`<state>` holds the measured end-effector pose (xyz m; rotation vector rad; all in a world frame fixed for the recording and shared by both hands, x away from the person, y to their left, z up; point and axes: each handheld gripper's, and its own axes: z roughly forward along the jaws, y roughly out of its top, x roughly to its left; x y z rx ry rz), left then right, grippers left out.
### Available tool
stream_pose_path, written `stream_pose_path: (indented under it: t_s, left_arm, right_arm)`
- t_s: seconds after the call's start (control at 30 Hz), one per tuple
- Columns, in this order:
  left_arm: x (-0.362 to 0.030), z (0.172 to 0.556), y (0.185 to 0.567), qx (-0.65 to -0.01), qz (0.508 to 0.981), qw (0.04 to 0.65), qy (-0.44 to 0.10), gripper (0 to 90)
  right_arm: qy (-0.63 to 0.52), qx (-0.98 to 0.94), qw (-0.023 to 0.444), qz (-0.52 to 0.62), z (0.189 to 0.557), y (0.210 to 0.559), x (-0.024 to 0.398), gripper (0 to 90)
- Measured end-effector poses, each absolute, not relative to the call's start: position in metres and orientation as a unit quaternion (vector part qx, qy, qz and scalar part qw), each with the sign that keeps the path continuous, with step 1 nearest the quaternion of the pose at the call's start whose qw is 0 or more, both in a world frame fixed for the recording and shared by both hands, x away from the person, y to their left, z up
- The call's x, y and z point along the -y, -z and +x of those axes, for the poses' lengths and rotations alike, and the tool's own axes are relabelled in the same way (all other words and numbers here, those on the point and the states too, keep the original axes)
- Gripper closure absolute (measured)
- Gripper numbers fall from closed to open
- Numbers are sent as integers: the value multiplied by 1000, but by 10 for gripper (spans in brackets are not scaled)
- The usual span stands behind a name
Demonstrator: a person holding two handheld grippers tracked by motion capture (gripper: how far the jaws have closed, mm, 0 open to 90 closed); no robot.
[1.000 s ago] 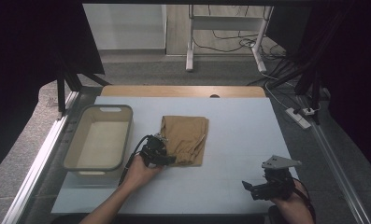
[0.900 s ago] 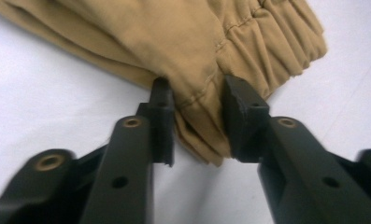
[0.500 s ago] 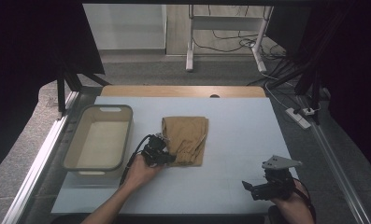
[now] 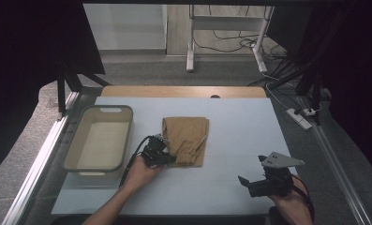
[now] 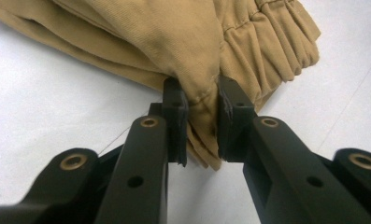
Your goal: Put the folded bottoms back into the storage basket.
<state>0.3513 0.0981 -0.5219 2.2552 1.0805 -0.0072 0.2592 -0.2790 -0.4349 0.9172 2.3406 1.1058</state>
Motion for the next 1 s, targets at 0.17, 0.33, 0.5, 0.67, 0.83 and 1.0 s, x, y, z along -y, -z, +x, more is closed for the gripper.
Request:
stream_pose_path:
  t_s: [0.17, 0.33, 0.5, 0.67, 0.83, 1.0]
  left_arm:
    - [-97, 349, 522, -408, 856, 316, -6, 742]
    - [-97, 349, 522, -412, 855, 314, -5, 736]
    - [-95, 349, 521, -415, 856, 309, -9, 732]
    - [-95, 349, 520, -424, 853, 305, -2, 731]
    - [-94, 350, 520, -427, 852, 302, -2, 731]
    - [-94, 350, 520, -427, 852, 301, -2, 731]
  right_arm:
    - [-415, -836, 179, 312, 265, 433, 272, 0]
    - [-424, -837, 161, 307, 270, 431, 263, 0]
    - [-433, -837, 149, 299, 277, 428, 254, 0]
    - [-431, -840, 139, 299, 285, 429, 245, 0]
    - [-420, -846, 112, 310, 292, 430, 237, 0]
    - [-412, -849, 126, 305, 300, 430, 229, 0]
